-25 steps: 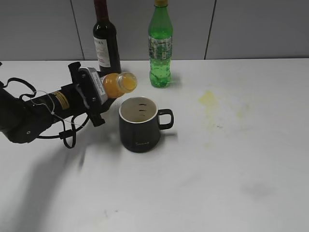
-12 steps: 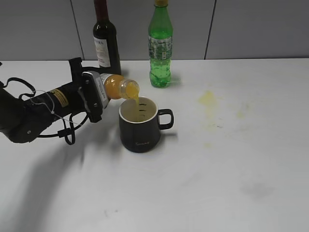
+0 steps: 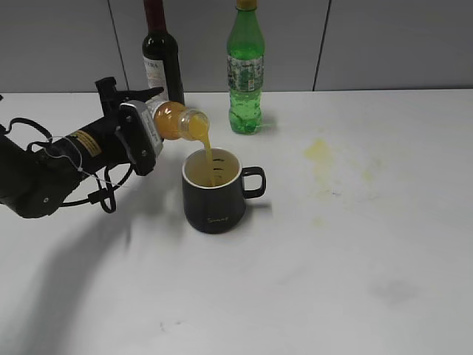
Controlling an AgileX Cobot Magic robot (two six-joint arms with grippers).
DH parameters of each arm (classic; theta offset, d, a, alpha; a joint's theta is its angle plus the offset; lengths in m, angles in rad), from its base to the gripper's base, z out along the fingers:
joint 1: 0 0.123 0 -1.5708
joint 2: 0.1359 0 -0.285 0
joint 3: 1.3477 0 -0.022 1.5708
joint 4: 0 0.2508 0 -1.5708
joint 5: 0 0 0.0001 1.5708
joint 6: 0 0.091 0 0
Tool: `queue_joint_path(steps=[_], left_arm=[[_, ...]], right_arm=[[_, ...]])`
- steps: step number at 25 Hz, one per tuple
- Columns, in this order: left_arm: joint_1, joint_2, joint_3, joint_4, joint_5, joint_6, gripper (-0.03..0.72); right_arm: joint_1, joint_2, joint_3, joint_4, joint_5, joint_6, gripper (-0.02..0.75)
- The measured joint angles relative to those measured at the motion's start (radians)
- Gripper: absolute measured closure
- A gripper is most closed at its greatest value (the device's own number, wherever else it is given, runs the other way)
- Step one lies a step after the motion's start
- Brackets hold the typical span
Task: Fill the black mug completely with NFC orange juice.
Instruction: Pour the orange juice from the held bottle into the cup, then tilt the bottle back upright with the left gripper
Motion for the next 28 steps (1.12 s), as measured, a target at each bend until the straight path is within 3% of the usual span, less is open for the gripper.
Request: queue_joint_path(steps=[28], left_arm=[[0.001, 0.0, 0.0, -0.048, -0.014, 0.133, 0.22]], right_arm=[[0.0, 0.0, 0.0, 0.0, 0.0, 0.0, 0.22]])
